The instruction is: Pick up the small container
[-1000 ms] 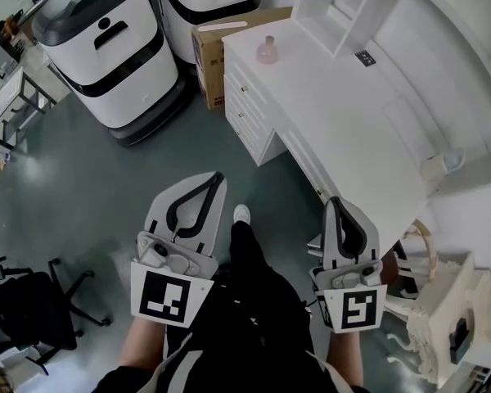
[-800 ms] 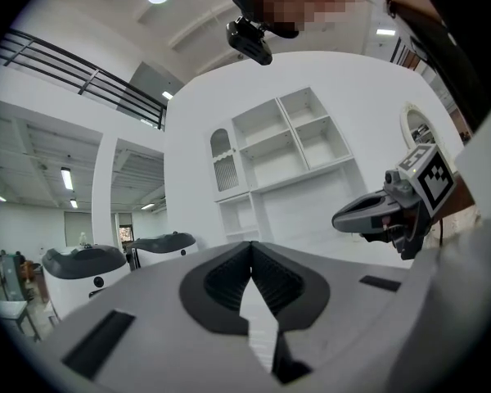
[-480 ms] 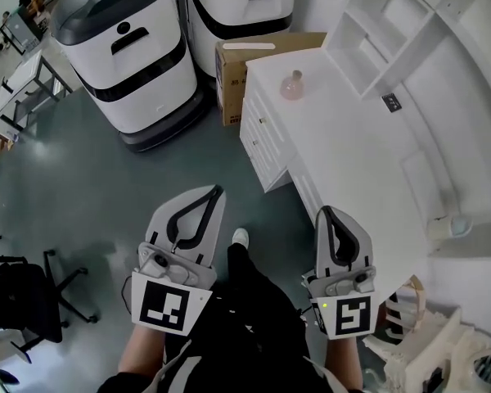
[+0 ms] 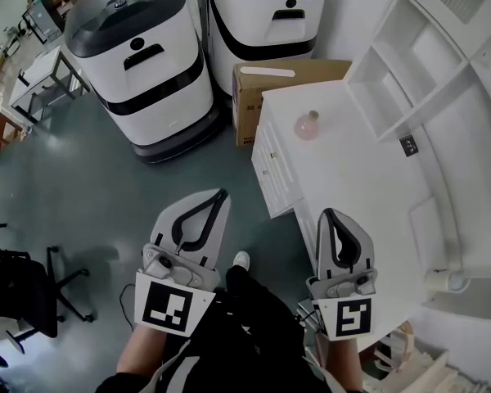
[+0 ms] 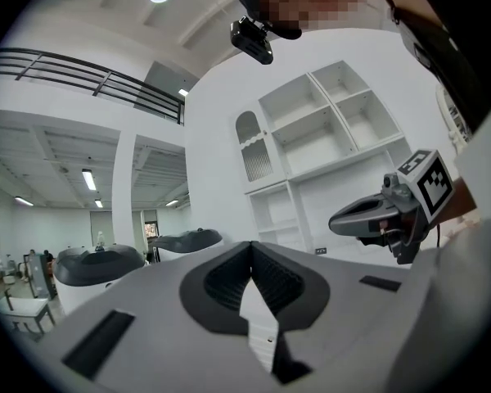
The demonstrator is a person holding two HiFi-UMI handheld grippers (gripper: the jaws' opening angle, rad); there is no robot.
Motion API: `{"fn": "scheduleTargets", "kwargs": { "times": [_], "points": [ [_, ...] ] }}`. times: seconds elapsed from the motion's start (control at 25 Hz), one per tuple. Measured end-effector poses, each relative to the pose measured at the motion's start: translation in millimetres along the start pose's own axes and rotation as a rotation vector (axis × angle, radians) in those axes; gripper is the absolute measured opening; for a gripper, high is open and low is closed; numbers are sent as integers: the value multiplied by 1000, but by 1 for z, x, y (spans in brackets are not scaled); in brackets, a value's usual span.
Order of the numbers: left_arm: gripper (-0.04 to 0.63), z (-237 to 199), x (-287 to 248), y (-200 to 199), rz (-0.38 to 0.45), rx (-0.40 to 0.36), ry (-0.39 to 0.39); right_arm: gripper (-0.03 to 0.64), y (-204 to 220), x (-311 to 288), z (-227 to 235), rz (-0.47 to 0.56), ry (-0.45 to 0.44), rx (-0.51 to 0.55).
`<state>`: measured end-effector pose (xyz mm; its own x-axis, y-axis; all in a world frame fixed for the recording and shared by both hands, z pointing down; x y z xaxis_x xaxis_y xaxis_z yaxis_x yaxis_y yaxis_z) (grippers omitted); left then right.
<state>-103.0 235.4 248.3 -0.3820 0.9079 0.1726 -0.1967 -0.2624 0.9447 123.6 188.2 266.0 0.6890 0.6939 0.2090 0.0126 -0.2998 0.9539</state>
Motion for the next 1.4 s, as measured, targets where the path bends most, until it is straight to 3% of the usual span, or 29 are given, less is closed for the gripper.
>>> {"fn": "scheduleTargets", "kwargs": {
  "times": [0.12,0.4,0.8,1.4],
  "points": [
    [2,-9,-17,1,0,-20,-6,2,3,-22,12,36,-28,-9],
    [2,-24,-41,7,9,-40,-14,2,20,-48,34,1,-21,-8],
    [2,-23,-63,5,14,-60,-7,2,26,-53,47,4,-21,-21],
    [2,-35,-106,16,103,-45,124,2,26,-60,60,0,110,48]
  ]
}}
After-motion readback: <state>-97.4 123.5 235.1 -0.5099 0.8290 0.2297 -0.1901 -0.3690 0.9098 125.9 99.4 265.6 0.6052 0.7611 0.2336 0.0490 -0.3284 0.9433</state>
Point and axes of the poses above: the fingertips, and each gripper's own axes: x backward along the fingers, z to its right, y out of its underside, the point moved 9 cm from there along x, backward along the fingers, and after that the axes turned 13 degrees about z, right-handed, at the moved point
